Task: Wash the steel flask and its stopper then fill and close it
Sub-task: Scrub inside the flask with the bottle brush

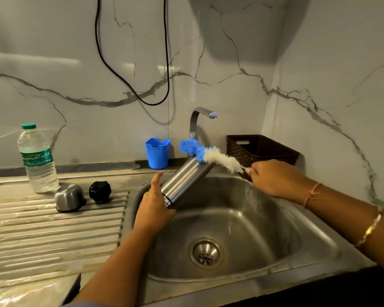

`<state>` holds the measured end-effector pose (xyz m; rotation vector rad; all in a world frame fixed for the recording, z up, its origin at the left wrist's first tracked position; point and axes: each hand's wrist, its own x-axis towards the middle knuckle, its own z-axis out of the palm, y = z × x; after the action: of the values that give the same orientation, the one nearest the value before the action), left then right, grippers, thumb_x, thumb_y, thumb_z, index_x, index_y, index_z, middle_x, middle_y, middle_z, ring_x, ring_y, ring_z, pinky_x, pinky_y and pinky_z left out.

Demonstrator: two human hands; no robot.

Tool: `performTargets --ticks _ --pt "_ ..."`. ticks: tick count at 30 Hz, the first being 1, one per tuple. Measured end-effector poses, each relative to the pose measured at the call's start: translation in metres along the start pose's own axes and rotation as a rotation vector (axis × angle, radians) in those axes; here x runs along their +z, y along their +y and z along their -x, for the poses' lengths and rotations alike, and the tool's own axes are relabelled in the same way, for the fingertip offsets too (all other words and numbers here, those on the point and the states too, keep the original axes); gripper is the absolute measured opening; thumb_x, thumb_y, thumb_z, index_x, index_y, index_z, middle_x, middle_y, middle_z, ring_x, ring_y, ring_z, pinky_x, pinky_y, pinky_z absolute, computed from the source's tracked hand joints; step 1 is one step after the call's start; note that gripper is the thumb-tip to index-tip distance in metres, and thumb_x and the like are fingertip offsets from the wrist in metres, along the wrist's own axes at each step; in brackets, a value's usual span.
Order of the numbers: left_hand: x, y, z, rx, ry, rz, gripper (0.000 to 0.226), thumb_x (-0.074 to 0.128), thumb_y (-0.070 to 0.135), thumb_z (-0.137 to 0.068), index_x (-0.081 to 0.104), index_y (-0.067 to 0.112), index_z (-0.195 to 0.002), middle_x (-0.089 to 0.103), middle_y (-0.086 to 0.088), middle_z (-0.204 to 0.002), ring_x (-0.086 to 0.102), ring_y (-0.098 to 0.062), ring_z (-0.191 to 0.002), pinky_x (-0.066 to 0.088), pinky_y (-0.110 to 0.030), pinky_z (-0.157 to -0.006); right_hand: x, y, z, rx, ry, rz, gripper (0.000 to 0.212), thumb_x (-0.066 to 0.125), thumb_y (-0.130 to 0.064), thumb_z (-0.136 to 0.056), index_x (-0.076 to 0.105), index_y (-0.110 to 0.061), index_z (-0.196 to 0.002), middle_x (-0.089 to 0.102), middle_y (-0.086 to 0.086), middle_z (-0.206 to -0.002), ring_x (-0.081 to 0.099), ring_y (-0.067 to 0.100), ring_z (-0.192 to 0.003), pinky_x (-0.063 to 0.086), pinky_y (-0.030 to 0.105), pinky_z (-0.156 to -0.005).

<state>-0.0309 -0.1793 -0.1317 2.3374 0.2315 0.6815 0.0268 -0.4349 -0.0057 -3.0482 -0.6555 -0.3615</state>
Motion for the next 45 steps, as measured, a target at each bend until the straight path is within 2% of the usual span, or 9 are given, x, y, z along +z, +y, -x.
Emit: performTargets --ticks 4,8,13,17,25,29,34,41,45 --pt "0.007 0.007 0.0 -0.169 0.021 0.342 0.119 0.083 0.01 -0.066 -0.003 0.025 -0.147 0.048 0.002 -0.123 0.053 -0.016 -0.109 0.042 -0.026 -0.089 0.009 -0.031 0.033 -0.18 -0.015 0.032 0.029 0.025 -0.037 -0.101 0.047 -0.024 -0.089 0.051 -0.004 -0.071 0.047 0.013 -0.06 0.036 0.029 -0.055" --pt "0.009 0.01 -0.004 -0.44 -0.001 0.743 0.109 0.084 0.012 -0.066 0.008 0.024 -0.144 0.045 -0.002 -0.123 0.056 -0.02 -0.101 0.056 -0.036 -0.075 0.006 -0.037 0.041 -0.243 0.002 0.124 0.033 0.023 -0.039 -0.101 0.051 -0.022 -0.099 0.049 -0.002 -0.077 0.046 0.017 -0.065 0.037 0.031 -0.062" --pt "0.006 0.016 -0.012 -0.595 -0.079 1.086 0.051 0.066 0.033 -0.084 0.046 0.008 -0.124 0.062 -0.021 -0.108 0.067 -0.026 -0.08 0.052 -0.03 -0.05 -0.008 -0.013 -0.005 -0.154 0.12 0.118 0.03 0.026 -0.04 -0.1 0.044 -0.025 -0.082 0.048 -0.004 -0.073 0.049 0.018 -0.065 0.037 0.031 -0.06" --pt "0.003 0.021 -0.008 -0.631 -0.161 1.263 0.024 0.049 0.032 -0.095 0.053 0.012 -0.108 0.064 -0.017 -0.1 0.066 -0.027 -0.081 0.053 -0.033 -0.062 -0.005 -0.02 0.009 -0.273 0.091 0.126 0.029 0.024 -0.04 -0.101 0.046 -0.025 -0.088 0.043 -0.007 -0.063 0.043 0.008 -0.054 0.029 0.024 -0.05" --pt "0.0 0.014 -0.012 -0.691 -0.212 1.531 0.063 0.063 0.034 -0.072 0.047 0.008 -0.127 0.065 -0.017 -0.101 0.066 -0.027 -0.079 0.052 -0.03 -0.059 -0.014 0.007 -0.003 -0.216 0.089 0.213 0.036 0.024 -0.043 -0.1 0.053 -0.024 -0.092 0.046 -0.008 -0.066 0.048 0.01 -0.059 0.035 0.025 -0.051" --pt "-0.001 0.011 -0.012 -0.668 -0.277 1.546 0.061 0.064 0.03 -0.069 0.047 0.006 -0.123 0.066 -0.017 -0.097 0.065 -0.026 -0.08 0.049 -0.03 -0.061 -0.012 0.022 -0.015 -0.152 0.088 0.123 0.038 0.028 -0.044 -0.099 0.057 -0.022 -0.089 0.057 -0.003 -0.075 0.058 0.017 -0.071 0.05 0.038 -0.069" --pt "-0.002 0.011 -0.009 -0.742 -0.333 1.585 0.052 0.064 0.026 -0.067 0.053 0.007 -0.115 0.062 -0.017 -0.097 0.059 -0.025 -0.081 0.043 -0.032 -0.067 0.003 0.008 0.008 -0.357 0.044 0.028 0.028 0.031 -0.043 -0.099 0.046 -0.029 -0.08 0.046 -0.009 -0.059 0.044 0.007 -0.052 0.037 0.026 -0.053" --pt "-0.001 0.019 -0.004 -0.595 -0.501 1.626 0.106 0.092 0.005 -0.031 0.046 0.01 -0.127 0.053 -0.024 -0.121 0.066 -0.039 -0.093 0.051 -0.065 -0.072 -0.007 0.037 -0.022 -0.149 0.07 0.061 0.034 0.028 -0.042 -0.1 0.048 -0.028 -0.076 0.056 -0.004 -0.071 0.053 0.012 -0.065 0.039 0.027 -0.058" --pt "0.002 0.022 -0.004 -0.605 -0.448 1.468 0.09 0.078 -0.002 -0.058 0.037 0.014 -0.136 0.049 -0.024 -0.127 0.064 -0.036 -0.098 0.058 -0.047 -0.064 -0.011 0.036 -0.012 -0.232 -0.008 0.019 0.032 0.032 -0.043 -0.099 0.051 -0.03 -0.077 0.056 -0.006 -0.068 0.054 0.01 -0.063 0.047 0.032 -0.064"
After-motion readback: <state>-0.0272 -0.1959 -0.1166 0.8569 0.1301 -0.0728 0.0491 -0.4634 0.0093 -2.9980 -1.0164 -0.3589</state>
